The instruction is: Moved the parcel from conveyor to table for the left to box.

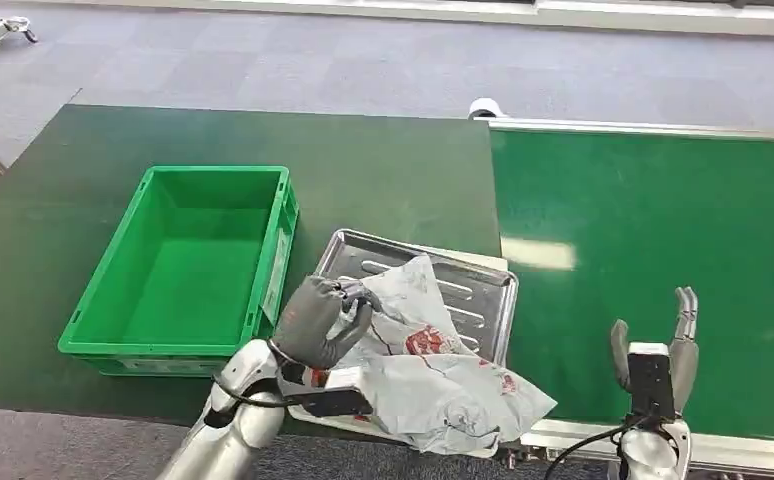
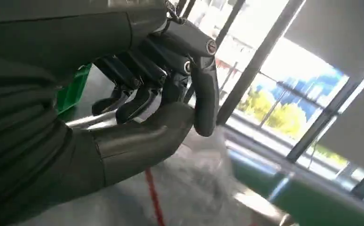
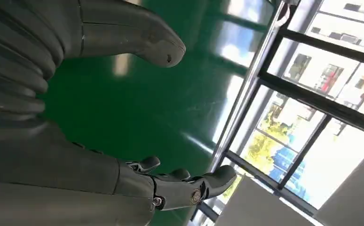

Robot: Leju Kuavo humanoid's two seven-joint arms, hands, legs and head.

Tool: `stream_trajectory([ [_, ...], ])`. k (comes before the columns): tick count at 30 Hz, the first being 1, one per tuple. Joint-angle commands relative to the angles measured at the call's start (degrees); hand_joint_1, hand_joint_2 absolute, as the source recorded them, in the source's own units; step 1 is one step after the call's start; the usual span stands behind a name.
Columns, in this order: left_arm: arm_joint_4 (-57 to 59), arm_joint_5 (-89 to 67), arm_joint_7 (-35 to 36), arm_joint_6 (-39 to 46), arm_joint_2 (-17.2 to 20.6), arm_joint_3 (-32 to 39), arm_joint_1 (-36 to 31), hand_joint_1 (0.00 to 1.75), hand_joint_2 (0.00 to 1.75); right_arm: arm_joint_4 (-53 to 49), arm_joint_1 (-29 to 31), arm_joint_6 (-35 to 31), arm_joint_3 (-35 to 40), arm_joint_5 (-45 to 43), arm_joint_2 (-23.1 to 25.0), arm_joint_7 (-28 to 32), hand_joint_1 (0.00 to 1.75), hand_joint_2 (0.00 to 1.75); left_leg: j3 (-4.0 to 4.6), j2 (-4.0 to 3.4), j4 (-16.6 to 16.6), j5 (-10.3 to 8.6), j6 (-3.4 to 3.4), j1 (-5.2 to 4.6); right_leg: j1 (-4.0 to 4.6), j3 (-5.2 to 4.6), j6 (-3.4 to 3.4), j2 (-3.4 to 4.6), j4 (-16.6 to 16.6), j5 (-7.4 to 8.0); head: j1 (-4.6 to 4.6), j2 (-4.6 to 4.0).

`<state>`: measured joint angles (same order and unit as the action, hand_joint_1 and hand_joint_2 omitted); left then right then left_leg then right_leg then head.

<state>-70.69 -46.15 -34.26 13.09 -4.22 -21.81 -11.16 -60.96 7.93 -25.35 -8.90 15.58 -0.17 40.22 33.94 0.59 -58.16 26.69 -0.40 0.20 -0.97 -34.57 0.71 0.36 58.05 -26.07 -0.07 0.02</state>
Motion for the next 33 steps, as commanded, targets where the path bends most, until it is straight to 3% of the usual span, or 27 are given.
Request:
stream_trajectory([
  [1, -12.92, 34.20, -5.74, 18.67, -0.38, 1.21, -0.17, 1.75, 1.75, 3.16, -0.30, -1.63, 1.15, -1.11, 0.59, -0.22, 0.00, 1.75, -0.11, -0.04, 0.04, 0.02, -0.02, 0.09, 0.10, 0.15, -0.06, -0.03, -0.11, 0.01, 0.00, 0.00],
  [2, -14.59, 40.88, -5.74, 14.68, -1.26, 2.59, 0.27, 0.86, 1.75, 2.87, -0.51, -1.97, 1.28, -1.45, 0.59, -0.22, 0.00, 1.75, -0.03, -0.01, -0.01, 0.02, -0.02, 0.06, 0.07, 0.06, -0.05, -0.04, -0.04, -0.01, 0.00, 0.00],
  [3, -14.03, 49.69, -5.74, 1.87, -3.70, 6.03, 1.15, 0.00, 1.75, 2.26, -0.87, -2.47, 1.36, -1.90, 0.52, -0.22, 0.00, 1.75, -0.02, -0.01, -0.02, 0.03, -0.02, 0.10, 0.12, 0.08, -0.06, -0.07, -0.07, -0.01, 0.00, 0.00],
  [6, -17.24, 52.90, -4.26, -16.85, -3.07, 3.65, 3.03, 0.00, 1.75, 1.73, -0.02, -1.28, 2.06, -1.99, 0.06, -0.22, 0.00, 1.75, -0.11, -0.09, 0.05, 0.03, -0.01, 0.03, 0.04, 0.10, -0.04, 0.03, -0.08, 0.00, 0.00, 0.00],
  [9, -19.87, 47.35, -3.76, -26.71, -2.36, 1.39, 5.78, 0.00, 1.75, 3.36, 1.75, -0.44, 2.45, -1.18, -0.05, -0.22, 0.00, 1.75, -0.03, -0.14, 0.01, 0.04, 0.01, 0.02, 0.03, 0.03, -0.02, 0.09, -0.05, 0.02, 0.02, 0.00],
  [11, -19.92, 41.24, -4.22, -27.31, -1.18, -0.19, 6.29, 0.00, 1.75, 3.79, 2.20, -0.28, 2.70, -1.00, -0.14, -0.22, 0.00, 1.75, -0.14, -0.27, 0.07, 0.07, 0.02, -0.01, -0.01, 0.09, -0.01, 0.20, -0.08, 0.03, 0.00, 0.00],
  [19, -19.73, 40.94, -4.34, -27.30, -1.28, -0.25, 6.50, 0.00, 1.75, 3.84, 2.26, -0.30, 2.69, -1.01, -0.18, -0.22, 0.00, 1.75, -0.11, -0.11, 0.06, 0.04, 0.02, 0.01, 0.03, 0.10, -0.04, 0.04, -0.08, 0.02, 0.00, 0.00],
  [23, -8.61, 10.74, 0.73, -16.85, -0.18, -5.07, 3.74, 0.00, 1.75, 3.40, 0.80, -0.04, 1.10, -0.06, -0.14, -0.22, 0.00, 1.75, -0.22, -0.01, 0.15, 0.00, 0.03, -0.02, 0.01, 0.22, -0.03, -0.07, -0.15, 0.00, 0.00, 0.00],
  [29, 5.53, -1.25, 6.36, -11.66, -0.64, -8.18, 0.65, 0.00, 1.75, 3.83, -0.22, 1.56, -1.48, 2.81, 0.87, -0.22, 0.00, 1.75, -0.31, 0.05, 0.20, -0.02, 0.03, -0.02, 0.00, 0.32, -0.03, -0.14, -0.23, 0.01, 0.00, 0.00],
  [33, 9.92, -11.40, 15.94, -8.68, -1.02, -8.12, -1.65, 0.00, 1.75, 2.91, -0.51, 1.98, -2.25, 3.28, 0.99, -0.22, 0.00, 1.75, -0.23, 0.07, 0.13, -0.01, 0.01, -0.01, 0.00, 0.23, -0.04, -0.15, -0.14, -0.02, 0.00, 0.00],
])
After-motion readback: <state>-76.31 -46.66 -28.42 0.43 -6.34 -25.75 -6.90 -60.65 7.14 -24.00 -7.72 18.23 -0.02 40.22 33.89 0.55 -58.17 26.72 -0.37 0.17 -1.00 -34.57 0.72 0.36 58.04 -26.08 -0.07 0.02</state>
